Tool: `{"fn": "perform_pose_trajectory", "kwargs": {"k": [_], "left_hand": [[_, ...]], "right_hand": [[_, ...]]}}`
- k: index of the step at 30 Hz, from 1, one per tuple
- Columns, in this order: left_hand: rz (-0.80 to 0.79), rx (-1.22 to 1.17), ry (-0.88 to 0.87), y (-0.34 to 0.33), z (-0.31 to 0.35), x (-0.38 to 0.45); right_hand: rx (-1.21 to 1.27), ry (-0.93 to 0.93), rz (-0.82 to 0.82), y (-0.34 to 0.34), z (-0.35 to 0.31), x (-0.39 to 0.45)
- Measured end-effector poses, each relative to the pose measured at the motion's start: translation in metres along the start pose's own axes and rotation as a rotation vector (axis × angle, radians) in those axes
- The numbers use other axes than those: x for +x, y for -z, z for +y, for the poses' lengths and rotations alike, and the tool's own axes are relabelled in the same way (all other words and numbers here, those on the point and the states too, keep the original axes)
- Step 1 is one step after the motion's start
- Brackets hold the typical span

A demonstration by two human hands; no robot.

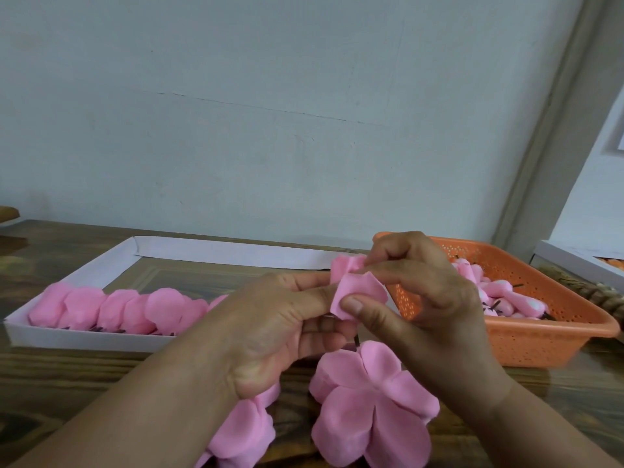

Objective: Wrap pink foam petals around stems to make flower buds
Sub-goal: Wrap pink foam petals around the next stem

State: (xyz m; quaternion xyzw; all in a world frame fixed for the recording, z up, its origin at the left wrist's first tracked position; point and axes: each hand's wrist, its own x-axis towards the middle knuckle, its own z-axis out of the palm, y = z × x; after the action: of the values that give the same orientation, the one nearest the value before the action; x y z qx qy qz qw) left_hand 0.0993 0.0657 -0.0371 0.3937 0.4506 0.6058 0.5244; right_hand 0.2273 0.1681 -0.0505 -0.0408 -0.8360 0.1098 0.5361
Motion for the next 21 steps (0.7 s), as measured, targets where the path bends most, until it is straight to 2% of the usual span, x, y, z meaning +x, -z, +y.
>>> {"fn": "perform_pose_trajectory", "kwargs": {"k": [14,21], "left_hand": [[0.046,-0.082,-0.032,-0.0033,-0.0042,0.0009],[0.003,-0.046,-0.097,-0.0063,-0.0028,-0.0019]], "right_hand": [[0.111,-0.016,0.109,-0.0064,0.0007,-0.0021],[0.108,-0.015,0.135,-0.0062,0.0020,-0.0027]]}}
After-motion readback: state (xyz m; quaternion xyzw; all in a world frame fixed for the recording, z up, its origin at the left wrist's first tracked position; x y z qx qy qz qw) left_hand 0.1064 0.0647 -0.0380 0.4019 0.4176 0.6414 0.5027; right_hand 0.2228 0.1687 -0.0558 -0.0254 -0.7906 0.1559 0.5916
